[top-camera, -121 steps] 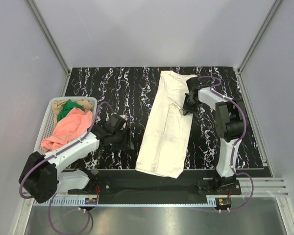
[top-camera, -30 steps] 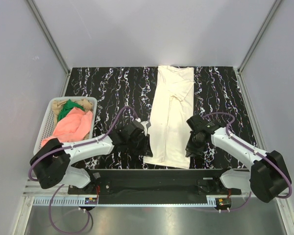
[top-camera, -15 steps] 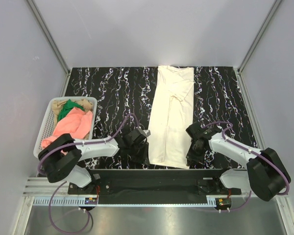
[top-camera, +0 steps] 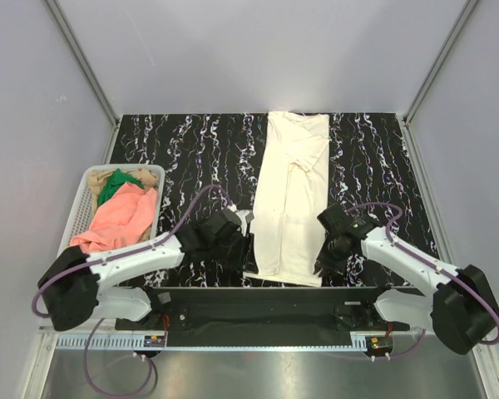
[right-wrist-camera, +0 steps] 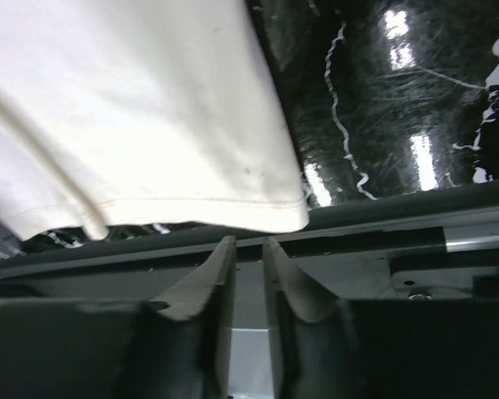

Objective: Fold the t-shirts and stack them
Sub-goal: Fold the tshirt

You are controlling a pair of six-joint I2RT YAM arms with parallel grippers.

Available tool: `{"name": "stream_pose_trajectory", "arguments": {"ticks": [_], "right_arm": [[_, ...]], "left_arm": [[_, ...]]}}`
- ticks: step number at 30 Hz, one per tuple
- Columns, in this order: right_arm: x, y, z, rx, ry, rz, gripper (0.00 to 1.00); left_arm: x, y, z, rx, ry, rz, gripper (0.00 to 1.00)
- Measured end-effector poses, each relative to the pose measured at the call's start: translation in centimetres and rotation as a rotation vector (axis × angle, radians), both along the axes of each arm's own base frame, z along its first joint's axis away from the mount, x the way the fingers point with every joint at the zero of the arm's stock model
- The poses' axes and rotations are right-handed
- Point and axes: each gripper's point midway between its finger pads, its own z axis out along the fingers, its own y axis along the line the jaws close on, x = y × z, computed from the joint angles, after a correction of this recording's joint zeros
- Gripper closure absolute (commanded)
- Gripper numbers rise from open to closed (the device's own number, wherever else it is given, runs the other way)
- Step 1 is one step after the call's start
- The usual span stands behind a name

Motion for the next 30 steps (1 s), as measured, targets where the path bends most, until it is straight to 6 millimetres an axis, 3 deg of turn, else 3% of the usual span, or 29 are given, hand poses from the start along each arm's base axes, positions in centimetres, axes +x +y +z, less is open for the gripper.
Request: {"name": "stream_pose_trajectory", "arguments": {"ticks": [3,6,10,15,22,30], "right_arm": [[0.2,0.4,1.1,0.036,-0.028,-0.003,0.62],[-0.1,0.3,1.1,0.03,-0.017,-0.003,0.61],[-0.4,0.1,0.8,0.02,0.001,-0.008,0.64],[-1.7,-0.7,-0.9,-0.005,0.05,-0.043,0.64],[-1.6,-0.7,-1.3,-0.014,0.053,-0.075,0.61],[-0.7,-0.6,-1.7,-0.02,0.028,-0.083,0.61]], "left_arm": [[1.1,-0.7,3.7,-0.071,-0.081,0.005,0.51],[2.0,-0.4,4.5,-0.086,-0.109,0.021,0.47],[2.6,1.1,1.9,-0.015,-0.074,0.067,0.48],[1.9,2.3,-1.6,0.069,-0.009,0.074,0.52],[2.1,2.1,-3.0,0.084,-0.002,0.077,0.51],[1.9,2.6,-4.5,0.109,0.01,0.085,0.59]]}}
